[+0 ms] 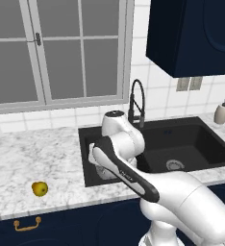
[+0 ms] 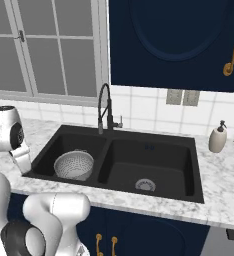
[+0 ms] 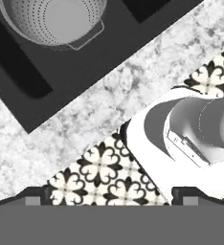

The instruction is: Put the colander in the sink, put the pear, mango in the colander, and turn on the sink faucet and pour water over the colander.

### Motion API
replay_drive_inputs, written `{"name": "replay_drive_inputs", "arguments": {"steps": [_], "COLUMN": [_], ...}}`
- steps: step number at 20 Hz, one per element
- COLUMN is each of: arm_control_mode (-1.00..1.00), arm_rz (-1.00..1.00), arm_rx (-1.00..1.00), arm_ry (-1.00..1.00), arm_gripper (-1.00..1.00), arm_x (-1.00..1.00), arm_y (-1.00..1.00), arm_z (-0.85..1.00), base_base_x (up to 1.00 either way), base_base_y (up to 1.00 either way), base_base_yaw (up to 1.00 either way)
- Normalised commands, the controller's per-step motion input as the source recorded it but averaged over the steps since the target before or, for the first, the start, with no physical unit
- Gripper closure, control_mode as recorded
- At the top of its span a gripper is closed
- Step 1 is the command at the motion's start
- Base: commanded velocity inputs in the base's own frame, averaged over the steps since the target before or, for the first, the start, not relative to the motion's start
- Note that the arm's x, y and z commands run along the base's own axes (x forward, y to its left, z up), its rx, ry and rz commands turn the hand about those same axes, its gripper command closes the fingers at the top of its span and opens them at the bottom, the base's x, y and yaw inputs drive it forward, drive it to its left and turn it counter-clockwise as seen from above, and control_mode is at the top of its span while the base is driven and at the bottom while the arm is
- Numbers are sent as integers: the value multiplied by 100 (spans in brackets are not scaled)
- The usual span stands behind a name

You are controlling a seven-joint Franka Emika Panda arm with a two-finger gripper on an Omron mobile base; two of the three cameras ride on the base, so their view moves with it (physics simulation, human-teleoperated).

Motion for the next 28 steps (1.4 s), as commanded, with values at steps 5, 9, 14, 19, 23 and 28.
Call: {"name": "replay_drive_inputs", "arguments": {"steps": [5, 9, 14, 19, 23, 28], "arm_control_mode": [-100, -100, -100, -100, -100, -100], "arm_rz": [67, 48, 32, 5, 0, 1], "arm_rx": [0, 0, 0, 0, 0, 8], "arm_ry": [-2, 0, -10, -18, -8, -2], "arm_gripper": [-100, -100, -100, -100, -100, -100], "arm_x": [30, 22, 2, 0, 0, 1], "arm_y": [47, 46, 52, 56, 62, 43], "arm_z": [0, 0, 0, 0, -9, -5], "base_base_x": [0, 0, 0, 0, 0, 0], "base_base_y": [0, 0, 0, 0, 0, 0], "base_base_yaw": [0, 0, 0, 0, 0, 0]}}
